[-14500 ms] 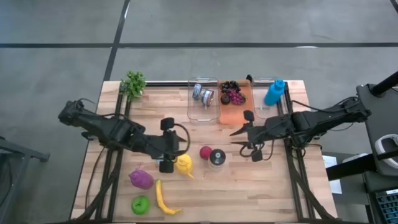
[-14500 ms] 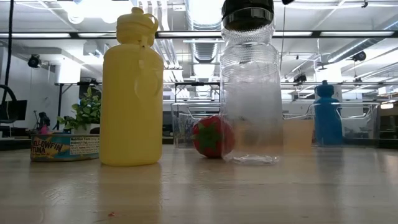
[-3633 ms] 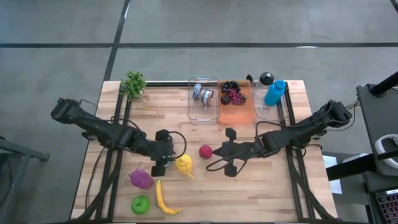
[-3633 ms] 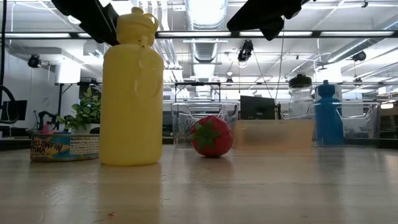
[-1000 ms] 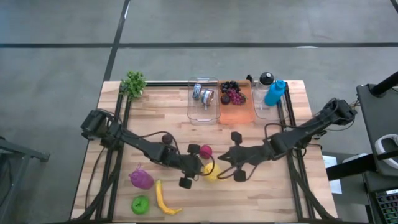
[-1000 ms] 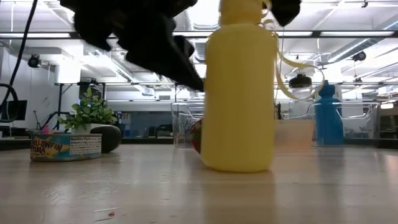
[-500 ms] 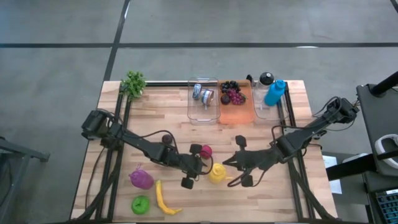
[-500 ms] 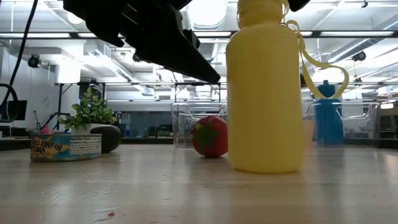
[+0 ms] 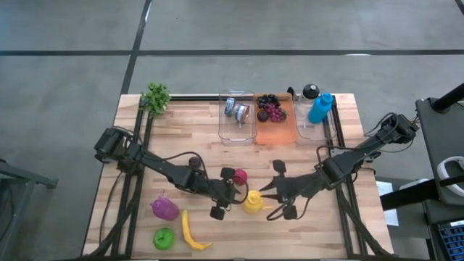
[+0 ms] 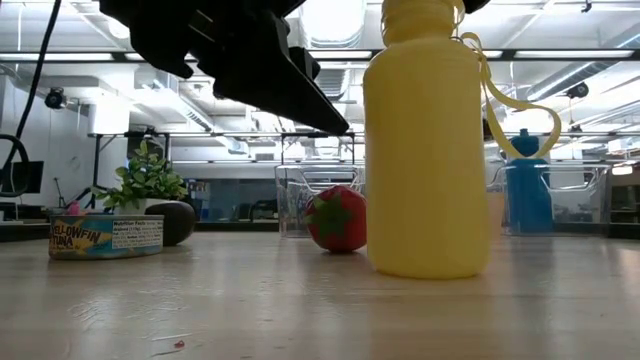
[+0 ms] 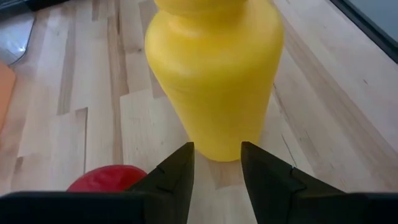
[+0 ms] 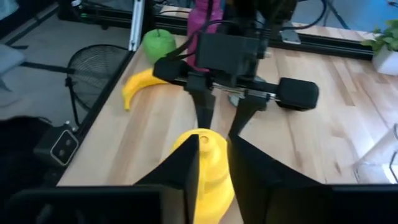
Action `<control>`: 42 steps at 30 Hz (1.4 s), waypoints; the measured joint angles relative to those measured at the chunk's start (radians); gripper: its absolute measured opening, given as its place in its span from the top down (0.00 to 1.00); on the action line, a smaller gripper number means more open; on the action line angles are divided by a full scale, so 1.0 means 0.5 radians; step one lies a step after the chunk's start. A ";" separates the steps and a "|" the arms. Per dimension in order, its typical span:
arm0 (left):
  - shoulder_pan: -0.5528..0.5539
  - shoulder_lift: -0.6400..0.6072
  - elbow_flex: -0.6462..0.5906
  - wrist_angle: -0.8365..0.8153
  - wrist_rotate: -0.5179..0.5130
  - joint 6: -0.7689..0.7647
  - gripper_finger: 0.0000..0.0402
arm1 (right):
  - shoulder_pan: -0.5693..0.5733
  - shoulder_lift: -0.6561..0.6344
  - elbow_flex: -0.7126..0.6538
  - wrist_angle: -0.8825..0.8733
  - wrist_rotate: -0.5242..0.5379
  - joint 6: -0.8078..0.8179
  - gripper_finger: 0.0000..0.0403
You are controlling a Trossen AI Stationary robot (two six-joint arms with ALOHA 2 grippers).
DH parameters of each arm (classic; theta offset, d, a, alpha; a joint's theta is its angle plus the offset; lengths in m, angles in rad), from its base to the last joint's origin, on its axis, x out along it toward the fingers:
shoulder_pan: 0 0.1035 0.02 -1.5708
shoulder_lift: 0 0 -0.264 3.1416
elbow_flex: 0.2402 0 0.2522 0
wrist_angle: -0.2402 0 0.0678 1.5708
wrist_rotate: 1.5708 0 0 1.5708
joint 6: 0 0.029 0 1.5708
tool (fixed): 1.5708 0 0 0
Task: Pick & Place Food Item
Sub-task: Put the yellow tumbler into the right transparent bin
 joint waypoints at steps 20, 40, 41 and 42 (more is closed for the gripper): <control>0.000 0.000 0.001 0.002 -0.037 -0.027 0.67 | -0.010 0.144 -0.002 0.177 -0.071 -0.096 0.61; 0.000 -0.001 0.000 0.009 -0.037 -0.056 0.67 | -0.057 0.259 -0.002 0.265 -0.076 -0.133 0.61; 0.000 -0.001 0.000 0.009 -0.037 -0.056 0.67 | -0.060 0.269 -0.002 0.256 -0.076 -0.133 0.61; 0.000 -0.001 0.000 0.009 -0.037 -0.056 0.67 | -0.060 0.279 -0.002 0.255 -0.076 -0.139 0.61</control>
